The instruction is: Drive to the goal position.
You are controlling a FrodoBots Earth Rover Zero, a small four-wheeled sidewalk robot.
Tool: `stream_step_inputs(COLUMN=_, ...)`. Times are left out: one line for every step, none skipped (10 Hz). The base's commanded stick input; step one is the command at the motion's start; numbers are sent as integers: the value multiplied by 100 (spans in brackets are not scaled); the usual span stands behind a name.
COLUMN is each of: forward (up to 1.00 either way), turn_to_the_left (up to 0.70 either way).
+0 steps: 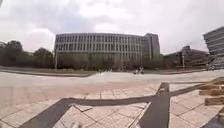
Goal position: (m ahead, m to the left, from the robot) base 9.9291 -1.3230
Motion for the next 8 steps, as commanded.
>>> stream_step_inputs(forward=70, turn_to_the_left=1)
stream_step_inputs(forward=70, turn_to_the_left=1)
stream_step_inputs(forward=70, turn_to_the_left=0)
stream_step_inputs(forward=70, turn_to_the_left=0)
stream_step_inputs(forward=70, turn_to_the_left=-2)
stream_step_inputs(forward=70, turn_to_the_left=-22)
stream_step_inputs(forward=70, turn_to_the_left=-32)
stream_step_inputs(forward=70, turn_to_the_left=-29)
